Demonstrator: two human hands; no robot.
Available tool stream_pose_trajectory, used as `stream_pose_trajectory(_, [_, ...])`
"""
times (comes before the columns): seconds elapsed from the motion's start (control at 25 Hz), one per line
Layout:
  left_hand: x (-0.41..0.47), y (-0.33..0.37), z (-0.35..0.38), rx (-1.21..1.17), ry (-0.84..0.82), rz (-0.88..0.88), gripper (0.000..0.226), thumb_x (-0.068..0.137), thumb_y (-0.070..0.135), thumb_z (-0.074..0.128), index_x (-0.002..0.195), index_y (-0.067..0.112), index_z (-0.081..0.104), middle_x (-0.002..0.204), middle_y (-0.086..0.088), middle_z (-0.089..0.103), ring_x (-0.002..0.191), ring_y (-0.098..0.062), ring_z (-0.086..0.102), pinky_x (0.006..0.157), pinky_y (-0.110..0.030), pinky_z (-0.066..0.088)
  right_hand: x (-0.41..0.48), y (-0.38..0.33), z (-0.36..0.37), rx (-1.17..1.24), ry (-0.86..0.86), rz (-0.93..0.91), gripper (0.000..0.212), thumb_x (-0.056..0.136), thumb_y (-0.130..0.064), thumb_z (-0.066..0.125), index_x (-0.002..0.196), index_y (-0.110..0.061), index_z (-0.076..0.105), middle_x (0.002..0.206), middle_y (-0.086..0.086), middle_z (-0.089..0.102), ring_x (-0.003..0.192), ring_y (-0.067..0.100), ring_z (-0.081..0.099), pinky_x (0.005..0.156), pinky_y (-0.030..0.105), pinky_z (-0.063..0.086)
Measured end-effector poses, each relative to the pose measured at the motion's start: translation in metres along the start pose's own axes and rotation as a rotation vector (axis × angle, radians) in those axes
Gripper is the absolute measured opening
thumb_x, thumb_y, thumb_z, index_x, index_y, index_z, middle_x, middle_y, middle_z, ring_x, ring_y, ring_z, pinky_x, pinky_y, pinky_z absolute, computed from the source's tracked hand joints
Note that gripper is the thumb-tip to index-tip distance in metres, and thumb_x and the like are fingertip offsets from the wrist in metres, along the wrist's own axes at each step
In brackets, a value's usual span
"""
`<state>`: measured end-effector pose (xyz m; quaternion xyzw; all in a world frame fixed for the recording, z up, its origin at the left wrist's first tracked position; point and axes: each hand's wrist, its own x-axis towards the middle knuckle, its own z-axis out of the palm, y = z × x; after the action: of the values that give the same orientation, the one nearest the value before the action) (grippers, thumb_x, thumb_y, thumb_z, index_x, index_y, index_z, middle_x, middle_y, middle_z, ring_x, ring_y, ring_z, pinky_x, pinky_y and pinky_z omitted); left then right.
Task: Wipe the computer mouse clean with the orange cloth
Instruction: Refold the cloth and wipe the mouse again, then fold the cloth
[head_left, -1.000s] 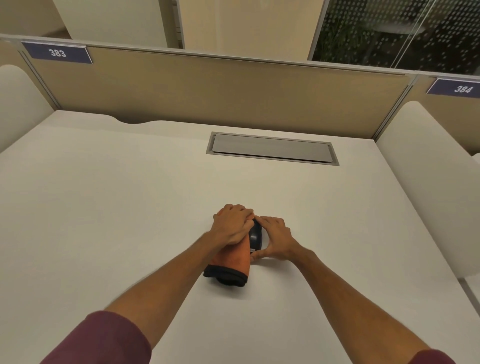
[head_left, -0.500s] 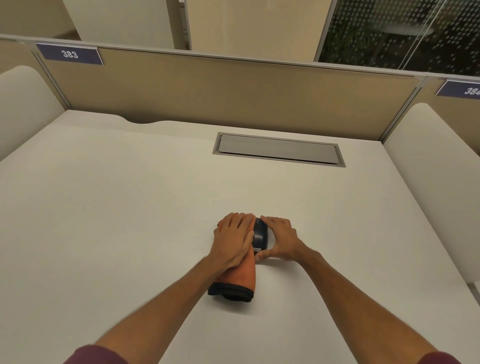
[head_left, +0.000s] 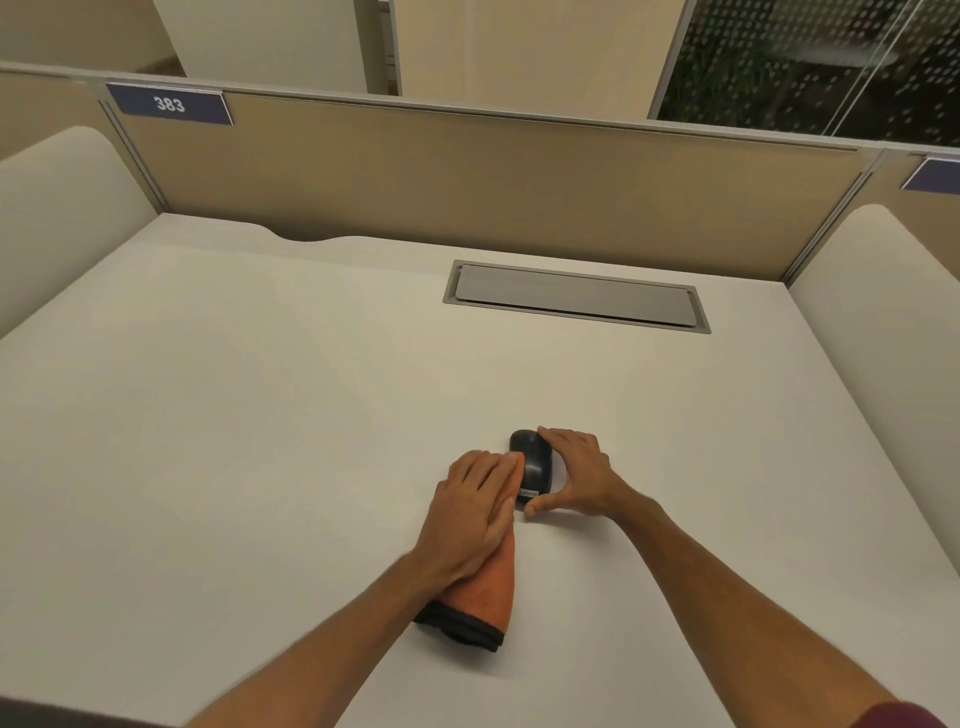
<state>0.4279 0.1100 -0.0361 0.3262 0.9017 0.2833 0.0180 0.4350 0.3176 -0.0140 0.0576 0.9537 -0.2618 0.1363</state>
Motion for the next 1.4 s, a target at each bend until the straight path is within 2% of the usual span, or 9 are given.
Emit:
stream_pose_trajectory(0.16, [0.019,0.003,-0.001,0.019,-0.019,-0.059,0.061,0.094,0.045,0.021,0.150,0.022,0.032,0.151,0.002,0.039,0.141,-0.019,0.028,0.110,-0.039,0.037,-0.001,-0.001,0.000,0.012,0.008,-0.002,0.110,0.059,-0.059,0.080,0.146,-0.023,0.024,0.151,0.000,0.031,0.139,0.024,0.023,0.112,0.042,0.022])
stream_pose_trajectory(0.28, [0.030,-0.002,-0.004,-0.044,-0.042,-0.068,0.056,0.095,0.039,0.031,0.147,0.021,0.037,0.149,0.002,0.042,0.141,-0.018,0.030,0.111,-0.043,0.035,-0.002,-0.002,0.000,0.011,0.008,0.006,0.110,0.058,-0.060,0.080,0.146,-0.023,0.024,0.152,0.001,0.031,0.139,0.024,0.024,0.112,0.041,0.023])
stream_pose_trajectory(0.44, [0.015,-0.012,-0.009,-0.076,-0.032,0.109,0.054,0.092,0.037,0.039,0.144,0.022,0.046,0.145,0.004,0.048,0.138,-0.016,0.034,0.111,-0.037,0.037,-0.002,-0.004,-0.001,0.005,-0.001,0.009,0.111,0.058,-0.060,0.080,0.146,-0.023,0.024,0.152,0.000,0.031,0.138,0.024,0.024,0.112,0.043,0.023])
stream_pose_trajectory(0.64, [-0.002,-0.021,-0.017,0.015,-0.052,0.344,0.043,0.087,0.028,0.057,0.130,0.026,0.060,0.132,0.009,0.056,0.128,-0.015,0.043,0.091,-0.030,0.047,-0.004,-0.006,-0.003,-0.004,0.001,-0.002,0.110,0.061,-0.056,0.080,0.147,-0.021,0.021,0.152,0.001,0.029,0.139,0.024,0.021,0.112,0.043,0.022])
stream_pose_trajectory(0.8, [-0.002,-0.019,-0.014,0.125,-0.034,0.392,0.039,0.095,0.031,0.051,0.132,0.023,0.058,0.133,0.006,0.057,0.129,-0.019,0.045,0.091,-0.034,0.049,-0.005,-0.006,-0.003,-0.010,0.002,0.001,0.108,0.063,-0.054,0.080,0.148,-0.021,0.021,0.153,0.001,0.028,0.140,0.025,0.020,0.113,0.043,0.022])
stream_pose_trajectory(0.96, [0.009,-0.009,-0.015,0.161,0.029,0.336,0.040,0.095,0.027,0.049,0.133,0.018,0.056,0.135,0.000,0.056,0.130,-0.023,0.045,0.096,-0.035,0.049,-0.005,-0.008,-0.003,0.001,0.006,0.006,0.111,0.058,-0.058,0.080,0.146,-0.021,0.024,0.151,0.001,0.032,0.139,0.024,0.024,0.112,0.041,0.023])
stream_pose_trajectory(1.16, [0.025,0.003,-0.018,0.182,0.008,0.204,0.047,0.091,0.031,0.038,0.133,0.021,0.056,0.137,0.000,0.056,0.130,-0.027,0.047,0.096,-0.043,0.051,-0.005,-0.008,-0.003,-0.004,0.008,0.001,0.113,0.058,-0.058,0.081,0.147,-0.021,0.023,0.152,0.001,0.031,0.140,0.025,0.022,0.112,0.042,0.022])
stream_pose_trajectory(1.32, [0.021,-0.011,-0.018,0.220,-0.027,0.413,0.040,0.093,0.026,0.044,0.132,0.023,0.056,0.139,0.002,0.055,0.131,-0.029,0.046,0.089,-0.039,0.050,-0.005,-0.007,-0.002,0.006,0.021,-0.002,0.112,0.057,-0.059,0.081,0.147,-0.021,0.025,0.151,0.000,0.032,0.139,0.024,0.023,0.112,0.041,0.023])
stream_pose_trajectory(1.4, [0.023,-0.015,-0.017,0.237,-0.025,0.449,0.039,0.093,0.027,0.045,0.131,0.024,0.056,0.139,0.002,0.055,0.130,-0.028,0.047,0.089,-0.038,0.050,-0.005,-0.007,-0.002,0.014,0.021,-0.001,0.112,0.057,-0.059,0.081,0.147,-0.022,0.025,0.151,-0.001,0.032,0.139,0.023,0.023,0.112,0.042,0.023])
